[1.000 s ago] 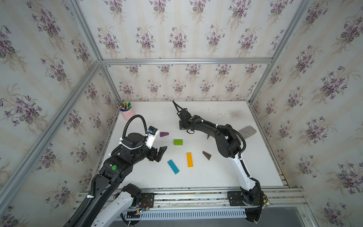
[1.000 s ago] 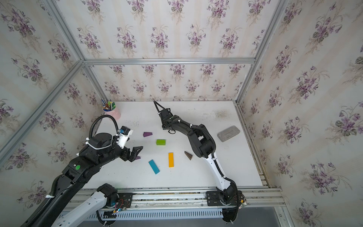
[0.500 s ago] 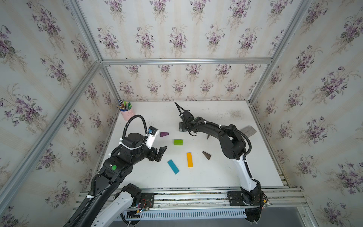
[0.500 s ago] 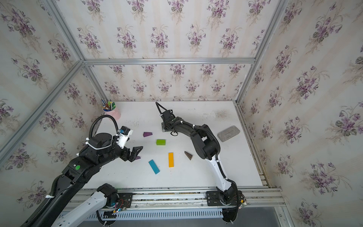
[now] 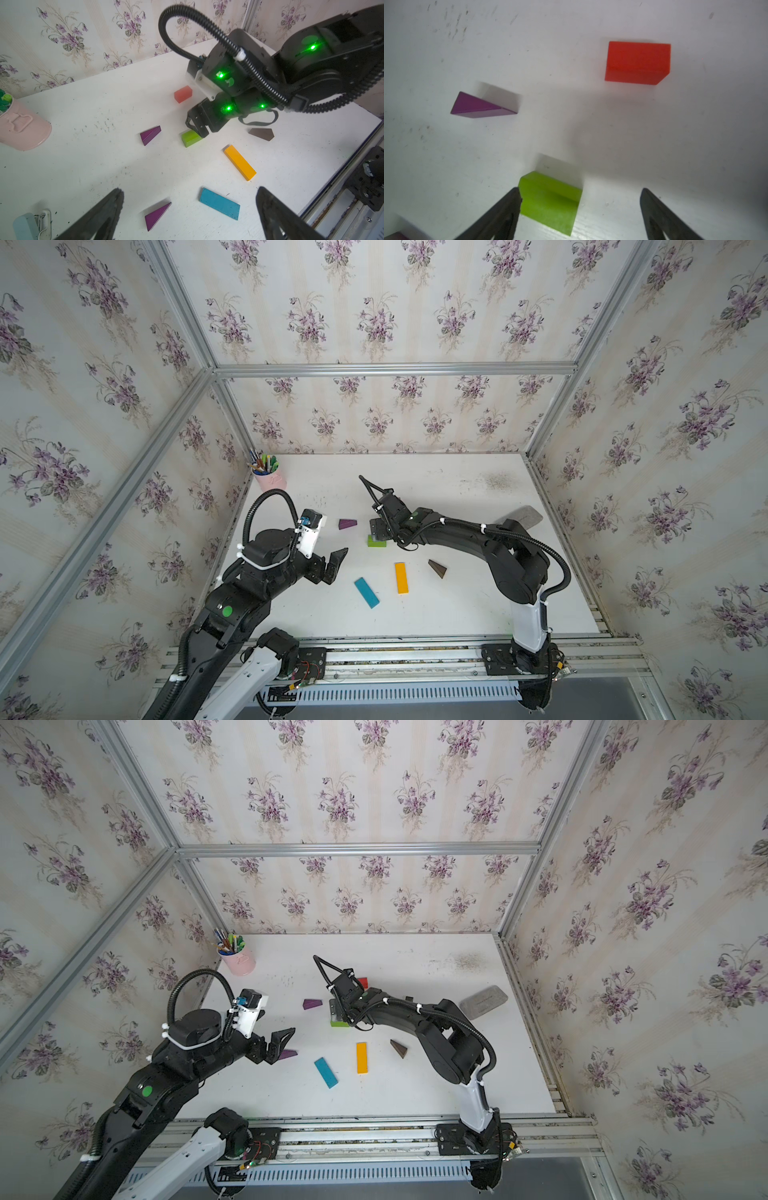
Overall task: Assemble a small pinwheel with building blocks
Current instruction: Assemble the building block at the center of the board.
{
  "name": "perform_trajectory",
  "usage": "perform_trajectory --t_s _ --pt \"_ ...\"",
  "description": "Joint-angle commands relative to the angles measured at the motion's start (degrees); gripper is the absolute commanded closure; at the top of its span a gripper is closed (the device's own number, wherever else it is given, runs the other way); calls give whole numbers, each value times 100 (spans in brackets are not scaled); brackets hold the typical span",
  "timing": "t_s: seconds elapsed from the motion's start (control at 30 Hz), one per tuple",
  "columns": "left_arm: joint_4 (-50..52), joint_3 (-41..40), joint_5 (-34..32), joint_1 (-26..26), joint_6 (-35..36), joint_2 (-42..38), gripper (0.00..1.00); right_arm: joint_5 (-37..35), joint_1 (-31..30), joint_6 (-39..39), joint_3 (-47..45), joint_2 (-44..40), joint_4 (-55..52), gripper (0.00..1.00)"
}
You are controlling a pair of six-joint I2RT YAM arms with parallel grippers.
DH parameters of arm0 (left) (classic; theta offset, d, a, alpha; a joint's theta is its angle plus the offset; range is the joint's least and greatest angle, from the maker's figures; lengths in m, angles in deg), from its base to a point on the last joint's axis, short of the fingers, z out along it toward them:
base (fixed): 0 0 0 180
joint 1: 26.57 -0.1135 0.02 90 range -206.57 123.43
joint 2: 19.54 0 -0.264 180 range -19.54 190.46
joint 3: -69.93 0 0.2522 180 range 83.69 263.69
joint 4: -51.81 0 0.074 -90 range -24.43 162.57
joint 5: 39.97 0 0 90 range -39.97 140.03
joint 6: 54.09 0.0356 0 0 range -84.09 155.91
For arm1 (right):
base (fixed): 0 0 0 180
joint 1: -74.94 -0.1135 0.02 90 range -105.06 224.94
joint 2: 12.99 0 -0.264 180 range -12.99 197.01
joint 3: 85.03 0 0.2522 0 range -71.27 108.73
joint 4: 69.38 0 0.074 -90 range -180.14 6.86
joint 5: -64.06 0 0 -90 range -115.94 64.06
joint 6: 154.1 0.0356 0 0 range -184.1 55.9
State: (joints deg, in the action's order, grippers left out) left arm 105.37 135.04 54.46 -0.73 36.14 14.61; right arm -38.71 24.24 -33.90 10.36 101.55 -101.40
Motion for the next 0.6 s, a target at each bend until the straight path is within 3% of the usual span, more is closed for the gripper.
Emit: perform_trajectory --t_s 0.0,0.23,0.57 --pt "-82 -34 86 -8 -110 -230 0 -157 -187 364 44 -24 5 10" --pt "-332 -222 -96 -7 -173 -884 0 -291 -326 514 302 265 -164 12" --pt "-369 -233 20 -5 -157 -979 0 -411 -431 561 457 541 -296 13"
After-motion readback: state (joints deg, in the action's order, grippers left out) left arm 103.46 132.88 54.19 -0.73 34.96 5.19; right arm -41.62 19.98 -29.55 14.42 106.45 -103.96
